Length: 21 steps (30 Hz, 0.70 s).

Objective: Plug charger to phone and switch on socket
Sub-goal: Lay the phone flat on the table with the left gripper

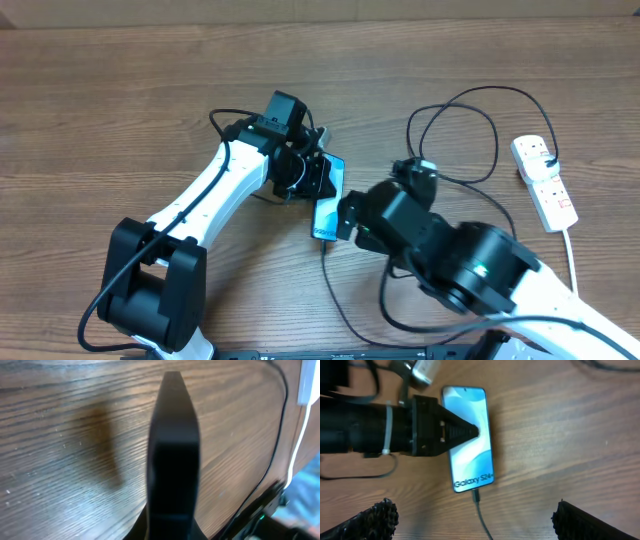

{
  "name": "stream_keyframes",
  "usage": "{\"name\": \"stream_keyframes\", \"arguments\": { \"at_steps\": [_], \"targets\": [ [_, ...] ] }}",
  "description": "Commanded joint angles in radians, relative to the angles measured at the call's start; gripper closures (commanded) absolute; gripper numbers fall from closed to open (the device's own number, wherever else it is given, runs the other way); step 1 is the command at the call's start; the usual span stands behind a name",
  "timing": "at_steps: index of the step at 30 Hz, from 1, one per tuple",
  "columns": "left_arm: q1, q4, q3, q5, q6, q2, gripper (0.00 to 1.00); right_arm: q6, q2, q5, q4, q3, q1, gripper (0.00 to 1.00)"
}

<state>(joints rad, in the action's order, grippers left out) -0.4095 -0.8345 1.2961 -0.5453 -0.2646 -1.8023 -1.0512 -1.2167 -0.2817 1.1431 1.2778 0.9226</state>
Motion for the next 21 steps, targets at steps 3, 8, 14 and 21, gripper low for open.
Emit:
{"name": "stream_keyframes", "arguments": {
  "at_steps": [3, 8, 14, 21],
  "targets": [
    [0.030, -0.003, 0.012, -0.083, 0.176, -0.007, 0.96, -0.076, -0.039, 0.044, -0.006, 0.006, -0.003, 0.00],
    [0.053, -0.007, 0.008, -0.084, 0.208, -0.023, 0.96, -0.076, -0.039, 0.043, -0.012, 0.006, -0.003, 0.00],
    [0.059, -0.007, 0.007, -0.140, 0.277, -0.074, 0.96, -0.075, -0.039, 0.044, -0.010, 0.006, -0.003, 0.00],
    [0.073, 0.005, 0.007, -0.268, 0.346, -0.173, 0.96, -0.075, -0.039, 0.043, 0.062, 0.006, -0.003, 0.00]
  ]
}}
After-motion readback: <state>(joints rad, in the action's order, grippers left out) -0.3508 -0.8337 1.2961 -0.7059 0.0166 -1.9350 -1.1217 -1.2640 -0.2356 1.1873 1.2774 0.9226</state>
